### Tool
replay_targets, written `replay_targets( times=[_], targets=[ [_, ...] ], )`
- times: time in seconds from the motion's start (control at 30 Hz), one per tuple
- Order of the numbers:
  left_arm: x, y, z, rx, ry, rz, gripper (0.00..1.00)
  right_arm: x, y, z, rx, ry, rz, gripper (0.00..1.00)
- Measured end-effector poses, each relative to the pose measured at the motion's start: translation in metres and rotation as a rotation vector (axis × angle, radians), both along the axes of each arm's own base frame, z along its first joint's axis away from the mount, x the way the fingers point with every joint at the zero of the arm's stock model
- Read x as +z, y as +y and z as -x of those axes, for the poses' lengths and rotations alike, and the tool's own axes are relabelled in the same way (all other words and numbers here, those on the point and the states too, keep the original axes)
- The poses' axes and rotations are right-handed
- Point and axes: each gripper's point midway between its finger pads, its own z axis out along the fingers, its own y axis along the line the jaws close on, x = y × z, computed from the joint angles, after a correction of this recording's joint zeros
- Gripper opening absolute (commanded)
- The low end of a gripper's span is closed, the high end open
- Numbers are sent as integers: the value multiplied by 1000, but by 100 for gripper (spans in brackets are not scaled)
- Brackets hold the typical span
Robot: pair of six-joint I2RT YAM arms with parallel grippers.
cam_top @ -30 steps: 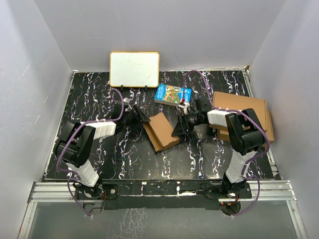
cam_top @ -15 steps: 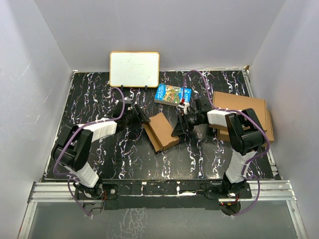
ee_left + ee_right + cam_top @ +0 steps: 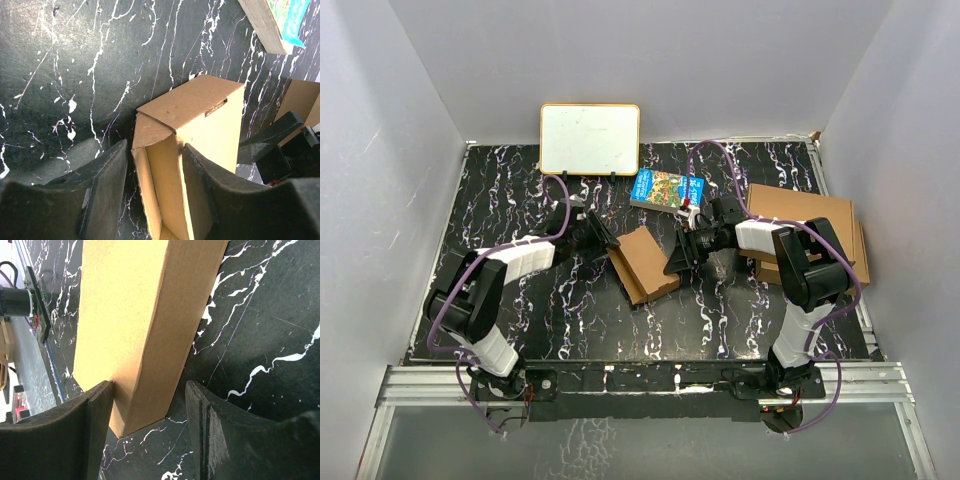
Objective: Fold the paper box
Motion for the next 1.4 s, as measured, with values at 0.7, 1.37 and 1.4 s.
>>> replay_targets(
  times=[0.7, 1.37, 1.4],
  targets=[
    [7, -11, -10, -31, -11, -38, 18, 1, 3, 1, 13, -9, 4, 61],
    [72, -3, 18, -89, -208, 0, 56, 0, 3, 1, 14, -9, 7, 61],
    [80, -3, 25, -98, -238, 23, 57, 0, 3, 1, 14, -9, 7, 61]
  ],
)
